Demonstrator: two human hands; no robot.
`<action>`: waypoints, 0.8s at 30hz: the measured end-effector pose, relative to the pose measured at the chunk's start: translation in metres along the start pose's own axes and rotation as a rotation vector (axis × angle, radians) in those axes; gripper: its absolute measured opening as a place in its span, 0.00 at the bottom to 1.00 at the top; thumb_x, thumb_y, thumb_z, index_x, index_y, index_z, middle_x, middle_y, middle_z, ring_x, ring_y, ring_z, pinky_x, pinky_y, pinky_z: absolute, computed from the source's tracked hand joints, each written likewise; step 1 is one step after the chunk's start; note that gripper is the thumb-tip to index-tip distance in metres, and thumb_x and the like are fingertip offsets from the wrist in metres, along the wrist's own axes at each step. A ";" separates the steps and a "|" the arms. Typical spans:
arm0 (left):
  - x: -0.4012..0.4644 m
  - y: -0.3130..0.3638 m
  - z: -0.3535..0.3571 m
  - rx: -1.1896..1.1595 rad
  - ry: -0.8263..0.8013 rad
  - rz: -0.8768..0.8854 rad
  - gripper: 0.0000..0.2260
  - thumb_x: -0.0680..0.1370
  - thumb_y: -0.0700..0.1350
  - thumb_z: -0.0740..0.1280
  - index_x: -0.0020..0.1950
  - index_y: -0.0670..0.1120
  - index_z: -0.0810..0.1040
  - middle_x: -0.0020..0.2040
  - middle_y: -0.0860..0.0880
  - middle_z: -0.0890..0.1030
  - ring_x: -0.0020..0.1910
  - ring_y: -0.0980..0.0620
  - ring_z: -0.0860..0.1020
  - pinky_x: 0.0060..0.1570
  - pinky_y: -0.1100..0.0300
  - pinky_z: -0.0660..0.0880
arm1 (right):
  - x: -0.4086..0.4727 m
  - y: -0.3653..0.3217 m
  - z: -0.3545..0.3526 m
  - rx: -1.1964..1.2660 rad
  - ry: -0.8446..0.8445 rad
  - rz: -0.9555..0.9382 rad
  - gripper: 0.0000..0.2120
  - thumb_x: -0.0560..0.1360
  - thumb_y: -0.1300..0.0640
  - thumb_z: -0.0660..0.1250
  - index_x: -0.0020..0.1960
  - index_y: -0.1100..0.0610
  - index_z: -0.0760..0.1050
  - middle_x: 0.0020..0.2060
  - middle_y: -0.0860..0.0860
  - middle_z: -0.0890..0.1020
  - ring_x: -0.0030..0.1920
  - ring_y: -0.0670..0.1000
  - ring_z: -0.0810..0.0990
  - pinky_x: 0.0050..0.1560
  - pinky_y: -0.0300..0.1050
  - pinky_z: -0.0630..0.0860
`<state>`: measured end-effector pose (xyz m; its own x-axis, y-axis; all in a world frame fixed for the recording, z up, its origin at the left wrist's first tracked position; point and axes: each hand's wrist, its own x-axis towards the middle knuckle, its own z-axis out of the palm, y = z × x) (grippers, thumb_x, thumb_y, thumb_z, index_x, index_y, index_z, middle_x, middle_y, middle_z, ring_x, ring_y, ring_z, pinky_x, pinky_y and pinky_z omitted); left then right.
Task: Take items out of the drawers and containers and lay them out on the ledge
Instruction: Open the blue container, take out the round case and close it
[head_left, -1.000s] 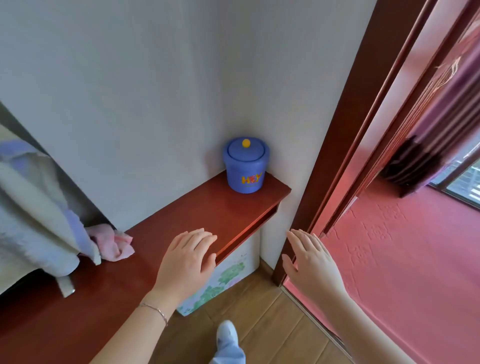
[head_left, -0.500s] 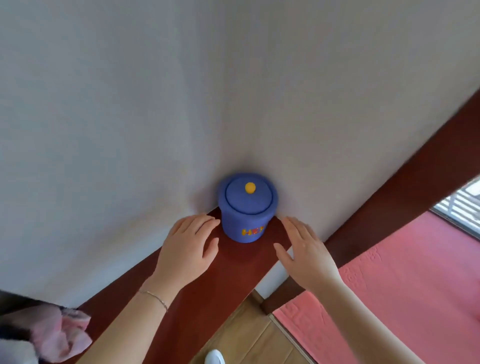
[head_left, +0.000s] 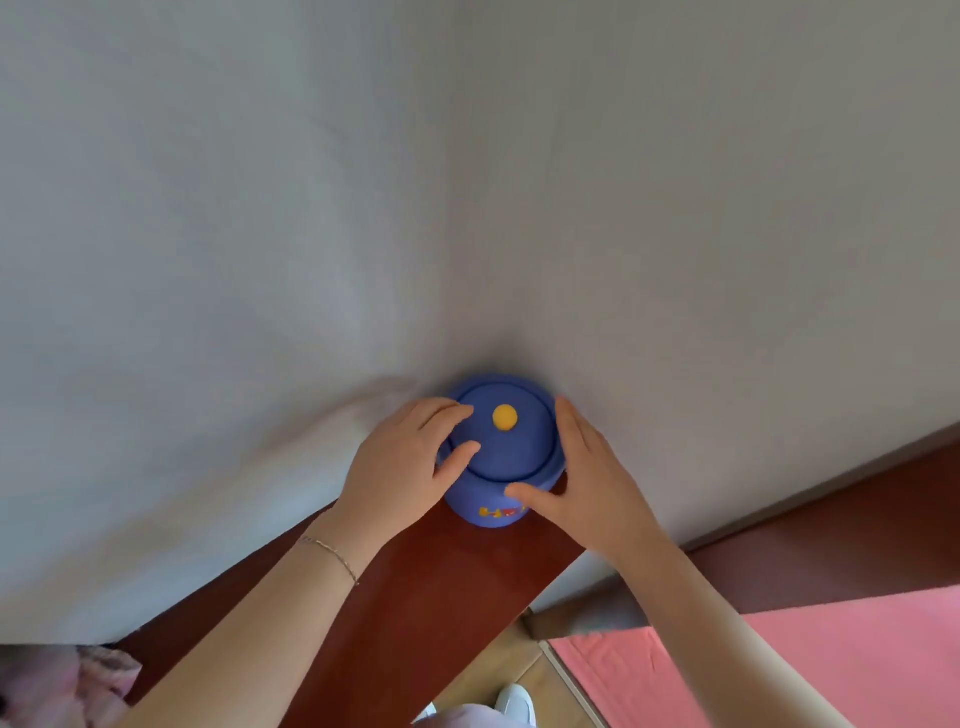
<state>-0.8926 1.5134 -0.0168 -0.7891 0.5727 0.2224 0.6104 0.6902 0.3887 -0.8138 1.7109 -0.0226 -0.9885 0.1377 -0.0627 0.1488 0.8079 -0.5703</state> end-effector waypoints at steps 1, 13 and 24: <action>0.007 0.005 0.001 -0.036 -0.017 -0.008 0.22 0.75 0.58 0.56 0.61 0.48 0.77 0.56 0.51 0.79 0.54 0.51 0.77 0.50 0.59 0.74 | 0.003 0.002 -0.001 0.018 -0.022 0.005 0.50 0.68 0.41 0.71 0.76 0.55 0.43 0.76 0.48 0.50 0.75 0.46 0.51 0.66 0.33 0.50; 0.043 0.023 0.024 -0.073 -0.083 0.065 0.14 0.70 0.43 0.66 0.53 0.41 0.81 0.47 0.45 0.82 0.45 0.42 0.79 0.44 0.53 0.76 | 0.009 0.018 0.003 0.142 -0.079 0.053 0.53 0.64 0.40 0.74 0.77 0.53 0.45 0.76 0.46 0.52 0.74 0.43 0.53 0.67 0.34 0.54; 0.022 0.020 -0.001 -0.213 0.120 -0.085 0.16 0.74 0.46 0.63 0.60 0.45 0.79 0.55 0.49 0.80 0.54 0.51 0.75 0.52 0.72 0.63 | 0.010 0.019 0.000 0.165 -0.027 -0.015 0.44 0.62 0.40 0.75 0.72 0.49 0.59 0.65 0.41 0.68 0.64 0.41 0.68 0.56 0.33 0.68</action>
<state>-0.8982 1.5394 -0.0035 -0.8470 0.4517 0.2803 0.5236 0.6176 0.5868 -0.8208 1.7282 -0.0339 -0.9913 0.1090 -0.0734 0.1292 0.7042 -0.6981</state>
